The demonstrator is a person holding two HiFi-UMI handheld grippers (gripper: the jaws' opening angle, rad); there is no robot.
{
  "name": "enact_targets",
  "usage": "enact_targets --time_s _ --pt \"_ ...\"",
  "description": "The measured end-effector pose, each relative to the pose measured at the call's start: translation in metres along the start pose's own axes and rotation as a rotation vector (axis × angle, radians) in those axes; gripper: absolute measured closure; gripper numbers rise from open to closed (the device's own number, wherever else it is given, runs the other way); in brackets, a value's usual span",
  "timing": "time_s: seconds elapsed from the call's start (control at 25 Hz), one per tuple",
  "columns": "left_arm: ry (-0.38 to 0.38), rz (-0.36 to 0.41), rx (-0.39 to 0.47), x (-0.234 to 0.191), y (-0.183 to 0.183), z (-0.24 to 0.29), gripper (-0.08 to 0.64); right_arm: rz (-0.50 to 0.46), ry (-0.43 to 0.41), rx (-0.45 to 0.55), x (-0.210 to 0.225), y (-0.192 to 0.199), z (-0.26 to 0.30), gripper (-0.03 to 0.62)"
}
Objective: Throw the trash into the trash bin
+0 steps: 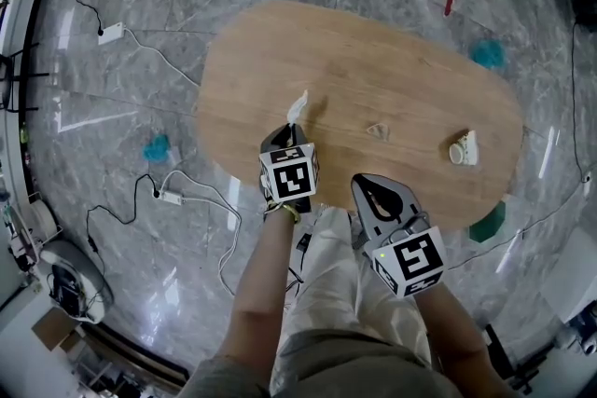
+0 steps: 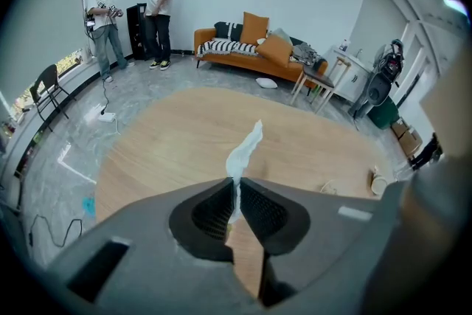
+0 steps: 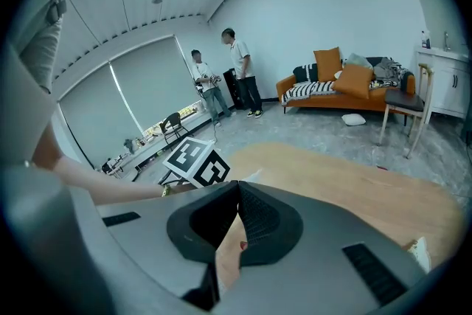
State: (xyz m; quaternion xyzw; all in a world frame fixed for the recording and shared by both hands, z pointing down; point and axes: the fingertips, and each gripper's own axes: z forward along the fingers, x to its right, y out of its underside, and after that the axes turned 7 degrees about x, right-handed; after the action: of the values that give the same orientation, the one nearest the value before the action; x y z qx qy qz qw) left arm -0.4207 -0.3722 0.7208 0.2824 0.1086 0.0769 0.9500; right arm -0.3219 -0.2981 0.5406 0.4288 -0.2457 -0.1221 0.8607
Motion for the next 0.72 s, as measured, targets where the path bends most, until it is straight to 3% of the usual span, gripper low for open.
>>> enact_targets --time_s 0.72 --pt "0.059 0.042 0.03 0.029 -0.038 -0.068 0.525 -0.069 0.006 0.032 -0.021 -0.039 -0.04 0.584"
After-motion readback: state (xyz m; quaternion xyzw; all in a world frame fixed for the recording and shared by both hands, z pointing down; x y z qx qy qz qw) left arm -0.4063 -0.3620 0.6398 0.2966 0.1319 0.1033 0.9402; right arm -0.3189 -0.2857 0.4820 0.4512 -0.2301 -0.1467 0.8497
